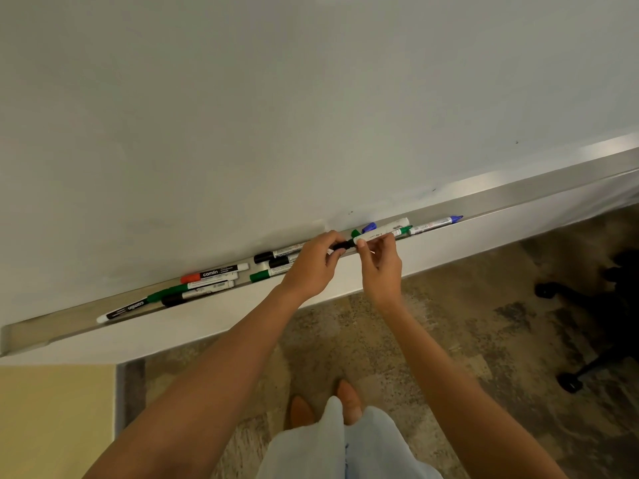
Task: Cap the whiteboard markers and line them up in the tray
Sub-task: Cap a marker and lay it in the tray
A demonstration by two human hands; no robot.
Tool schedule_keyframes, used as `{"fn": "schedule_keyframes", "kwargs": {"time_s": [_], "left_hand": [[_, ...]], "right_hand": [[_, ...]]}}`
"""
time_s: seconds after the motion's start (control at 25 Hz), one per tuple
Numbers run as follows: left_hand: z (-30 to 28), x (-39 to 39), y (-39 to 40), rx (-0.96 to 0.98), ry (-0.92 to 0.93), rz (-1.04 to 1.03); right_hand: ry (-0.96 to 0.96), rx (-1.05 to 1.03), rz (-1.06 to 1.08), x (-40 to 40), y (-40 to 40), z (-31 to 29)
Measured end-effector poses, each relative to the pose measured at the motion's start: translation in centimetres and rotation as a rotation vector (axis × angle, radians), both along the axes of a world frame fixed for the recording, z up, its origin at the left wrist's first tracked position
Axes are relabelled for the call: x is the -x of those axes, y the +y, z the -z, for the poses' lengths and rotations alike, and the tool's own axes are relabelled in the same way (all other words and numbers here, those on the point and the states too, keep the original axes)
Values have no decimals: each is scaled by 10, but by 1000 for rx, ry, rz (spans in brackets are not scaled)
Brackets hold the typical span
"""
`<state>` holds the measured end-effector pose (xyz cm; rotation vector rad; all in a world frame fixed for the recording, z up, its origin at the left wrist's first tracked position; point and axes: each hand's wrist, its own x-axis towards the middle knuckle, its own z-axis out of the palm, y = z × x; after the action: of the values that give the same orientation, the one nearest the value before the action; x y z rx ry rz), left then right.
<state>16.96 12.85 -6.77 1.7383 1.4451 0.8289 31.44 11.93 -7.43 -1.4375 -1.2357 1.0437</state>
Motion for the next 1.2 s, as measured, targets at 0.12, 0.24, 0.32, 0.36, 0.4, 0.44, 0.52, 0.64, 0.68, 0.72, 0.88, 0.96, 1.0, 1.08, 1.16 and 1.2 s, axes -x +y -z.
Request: {"fn": "schedule_keyframes", "kwargs": {"time_s": [0.12,0.24,0.32,0.36,0.4,0.44,0.52,0.64,0.68,0.72,0.88,0.96,1.0,1.08,1.16,1.2], "left_hand": [[0,5,-7,109,-124,-132],[-4,6,-11,328,-518,-408],[-6,3,-14,389,-771,-541],[-8,2,-16,398,-862,-607],[-9,2,-18,399,-924,-672],[-9,3,-21,397,-965,-732],[-9,10,-25,396,-1008,-798],[-9,22,-29,412,-971,-787],[-8,25,-30,412,-951,-802],[-9,28,-31,407,-933,-829],[-10,36,-31,362,-823,-878],[-14,37,-28,360,-774,-856],[-16,38,-26,365,-745,-854],[-20,41,-23,381,-697,-855],[-21,44,-24,407,-674,-853],[-21,46,-25,420,-657,-852]], "right_hand": [[61,113,27,1,-4,-1],[189,246,5,2,-4,-6],[282,223,-39,6,-9,-10],[286,189,-64,10,-12,-13],[279,160,-84,14,-15,-15],[275,145,-93,19,-18,-17],[295,158,-93,27,-23,-20],[272,197,-92,32,-26,-23],[254,208,-101,34,-26,-24],[224,212,-120,35,-25,-25],[-106,134,-214,46,-30,-26],[-178,108,-188,55,-35,-27],[-176,106,-165,59,-37,-27],[-167,119,-124,67,-40,-29],[-197,150,-103,73,-40,-33],[-214,170,-101,76,-39,-34]]}}
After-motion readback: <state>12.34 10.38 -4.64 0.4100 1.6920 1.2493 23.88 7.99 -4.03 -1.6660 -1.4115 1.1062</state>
